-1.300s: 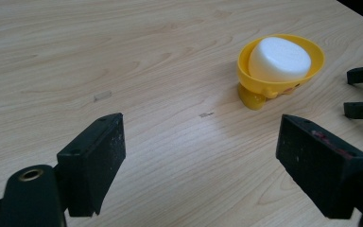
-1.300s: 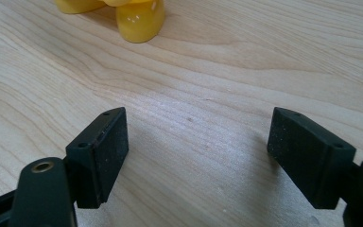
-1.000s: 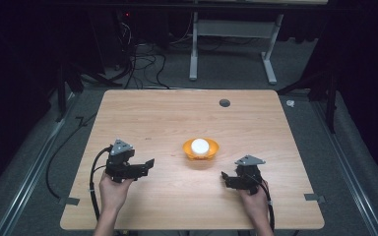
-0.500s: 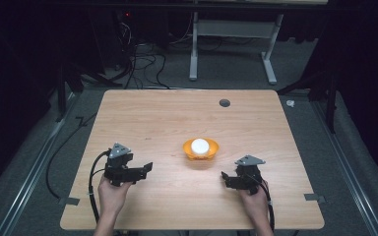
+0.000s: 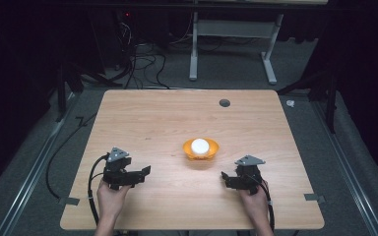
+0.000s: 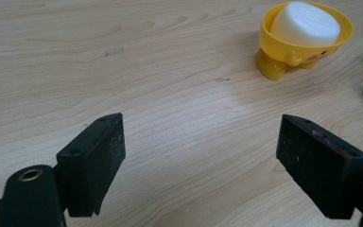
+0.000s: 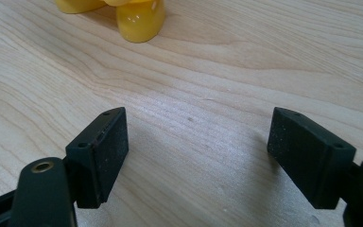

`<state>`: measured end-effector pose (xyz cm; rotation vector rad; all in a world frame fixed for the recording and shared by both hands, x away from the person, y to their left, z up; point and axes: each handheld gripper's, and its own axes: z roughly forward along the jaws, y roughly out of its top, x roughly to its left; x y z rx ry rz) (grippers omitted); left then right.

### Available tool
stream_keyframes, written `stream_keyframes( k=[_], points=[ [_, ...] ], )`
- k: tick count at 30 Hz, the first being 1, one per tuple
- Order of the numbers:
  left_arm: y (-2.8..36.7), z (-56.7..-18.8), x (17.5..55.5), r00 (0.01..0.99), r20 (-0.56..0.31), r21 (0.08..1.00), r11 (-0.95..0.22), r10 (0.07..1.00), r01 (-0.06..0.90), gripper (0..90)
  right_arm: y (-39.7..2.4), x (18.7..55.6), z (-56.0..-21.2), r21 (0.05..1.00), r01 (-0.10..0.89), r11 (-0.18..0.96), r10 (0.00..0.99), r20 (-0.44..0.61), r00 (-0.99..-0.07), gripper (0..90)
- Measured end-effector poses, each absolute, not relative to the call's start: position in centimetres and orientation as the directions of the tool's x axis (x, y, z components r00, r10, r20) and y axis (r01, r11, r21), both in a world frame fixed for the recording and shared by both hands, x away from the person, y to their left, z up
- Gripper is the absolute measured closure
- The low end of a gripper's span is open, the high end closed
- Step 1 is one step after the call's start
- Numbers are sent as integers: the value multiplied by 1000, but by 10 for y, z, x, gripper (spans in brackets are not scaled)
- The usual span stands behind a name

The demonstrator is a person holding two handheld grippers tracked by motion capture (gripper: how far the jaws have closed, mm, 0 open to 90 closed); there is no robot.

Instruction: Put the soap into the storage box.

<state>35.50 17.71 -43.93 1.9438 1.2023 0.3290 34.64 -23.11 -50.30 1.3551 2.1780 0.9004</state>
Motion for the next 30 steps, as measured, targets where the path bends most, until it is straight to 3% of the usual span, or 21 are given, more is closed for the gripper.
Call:
stream_keyframes(
  k=[30],
  points=[
    [173,-467,354,480,-174,700,-235,860,675,171,-231,346,-503,712,627,317,898,-14,-439,221]
  ],
)
